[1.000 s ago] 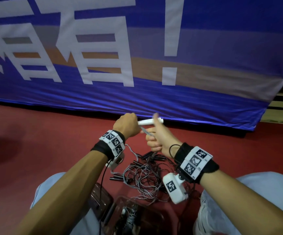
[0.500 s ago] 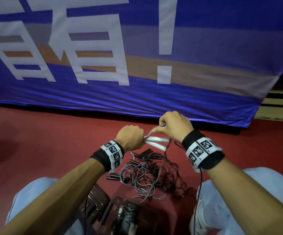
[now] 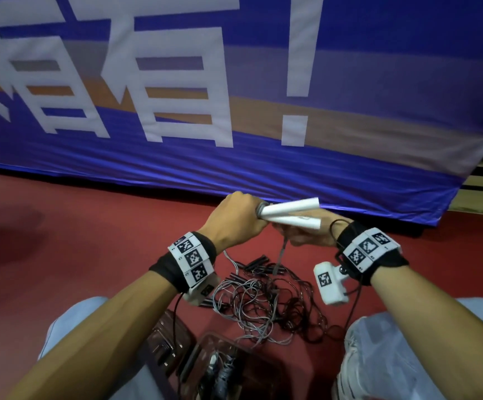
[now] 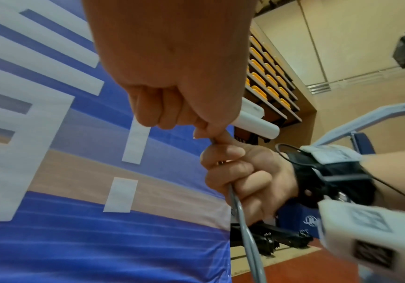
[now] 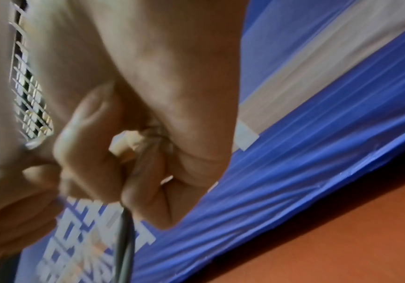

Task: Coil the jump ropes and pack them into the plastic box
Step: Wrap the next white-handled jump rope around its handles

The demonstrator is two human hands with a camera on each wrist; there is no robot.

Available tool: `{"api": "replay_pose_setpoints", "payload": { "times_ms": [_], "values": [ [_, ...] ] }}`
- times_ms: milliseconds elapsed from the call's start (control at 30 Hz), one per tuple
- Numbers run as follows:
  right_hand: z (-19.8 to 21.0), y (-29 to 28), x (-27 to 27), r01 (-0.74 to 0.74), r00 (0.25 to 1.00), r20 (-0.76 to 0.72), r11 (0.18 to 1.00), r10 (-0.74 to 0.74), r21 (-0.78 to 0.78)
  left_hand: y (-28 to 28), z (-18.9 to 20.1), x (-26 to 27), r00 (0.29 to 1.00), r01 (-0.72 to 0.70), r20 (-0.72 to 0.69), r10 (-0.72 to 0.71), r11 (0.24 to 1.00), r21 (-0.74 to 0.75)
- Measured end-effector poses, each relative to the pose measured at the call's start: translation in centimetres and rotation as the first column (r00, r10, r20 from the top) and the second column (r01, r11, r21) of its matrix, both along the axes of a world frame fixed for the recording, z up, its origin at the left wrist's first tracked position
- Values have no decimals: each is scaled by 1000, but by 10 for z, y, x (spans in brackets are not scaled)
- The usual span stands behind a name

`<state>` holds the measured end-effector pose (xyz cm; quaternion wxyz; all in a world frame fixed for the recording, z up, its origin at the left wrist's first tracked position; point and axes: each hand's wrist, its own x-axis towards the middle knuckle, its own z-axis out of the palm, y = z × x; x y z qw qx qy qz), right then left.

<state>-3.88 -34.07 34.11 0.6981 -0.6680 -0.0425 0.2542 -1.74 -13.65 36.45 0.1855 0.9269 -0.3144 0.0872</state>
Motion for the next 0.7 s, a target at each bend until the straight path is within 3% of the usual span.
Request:
{"api": "replay_pose_setpoints", "payload": {
  "times_ms": [67, 167, 267, 433, 533, 633, 700],
  "values": [
    [-6, 24, -1, 20, 998, 61, 999, -17, -47, 6, 2, 5, 998, -49, -24, 49, 999, -8],
    [-14, 57, 1, 270, 933, 313, 917, -175, -293, 16, -2, 18, 983, -162, -81, 163, 987, 15],
    [-18, 74, -1, 309, 855, 517, 847, -47, -434, 21, -7, 29, 956, -270, -113, 269, 963, 11],
    [-26, 87, -7, 289, 830, 545, 742, 121, -605, 20, -25, 40, 912, -364, -170, 373, 928, 81],
    [-20, 75, -8, 336, 804, 578, 697, 138, -634, 13, -32, 35, 919, -344, -154, 363, 929, 138],
    [-14, 59, -10, 444, 753, 639, 596, 157, -669, 5, -34, 31, 941, -291, -111, 320, 931, 219],
    [-12, 51, -11, 476, 732, 677, 659, 70, -582, 0, -33, 29, 955, -249, -95, 280, 935, 254]
  ]
}}
